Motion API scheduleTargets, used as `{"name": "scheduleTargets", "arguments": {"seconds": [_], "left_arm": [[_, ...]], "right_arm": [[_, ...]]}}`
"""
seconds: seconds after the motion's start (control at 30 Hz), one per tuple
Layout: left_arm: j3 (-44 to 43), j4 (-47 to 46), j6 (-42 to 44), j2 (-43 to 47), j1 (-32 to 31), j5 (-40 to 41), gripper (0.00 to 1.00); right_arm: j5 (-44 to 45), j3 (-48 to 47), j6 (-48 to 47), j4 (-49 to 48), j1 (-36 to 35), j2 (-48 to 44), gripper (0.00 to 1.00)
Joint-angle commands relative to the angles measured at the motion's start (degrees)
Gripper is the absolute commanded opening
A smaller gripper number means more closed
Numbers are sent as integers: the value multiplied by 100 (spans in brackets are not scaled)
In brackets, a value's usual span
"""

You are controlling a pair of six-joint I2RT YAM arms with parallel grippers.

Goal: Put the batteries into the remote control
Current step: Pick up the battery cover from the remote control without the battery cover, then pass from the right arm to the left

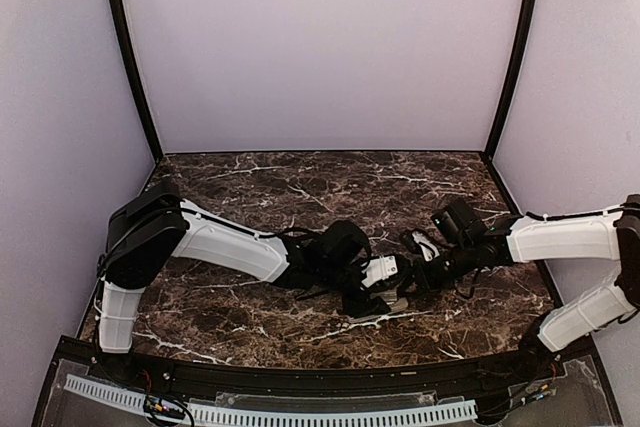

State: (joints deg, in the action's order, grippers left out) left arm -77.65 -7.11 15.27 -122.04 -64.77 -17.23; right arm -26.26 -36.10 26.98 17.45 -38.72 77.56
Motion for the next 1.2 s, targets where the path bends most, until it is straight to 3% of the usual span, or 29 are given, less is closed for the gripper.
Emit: {"name": "scheduleTargets", "arguments": {"seconds": [0.0,0.27,0.63,0.93,1.17], "left_arm": [[-49,27,123,44,-15,6,56],[-55,-76,178,-4,-17,-38,37],[-5,-147,129,15,-18,-124,23],[127,-298,-64,246,-9,-137,21],[288,-533,-314,429,-9,-146,21]], "right_arm": [[-312,-131,-56,-19,14,-27,0],[-413,-91,34,-13,29,-98,0],[-420,-40,80,-58,64,-188,0],[-272,51,68,-123,175,-471,28],[-479,210,244,-585,207,-299,34]]}}
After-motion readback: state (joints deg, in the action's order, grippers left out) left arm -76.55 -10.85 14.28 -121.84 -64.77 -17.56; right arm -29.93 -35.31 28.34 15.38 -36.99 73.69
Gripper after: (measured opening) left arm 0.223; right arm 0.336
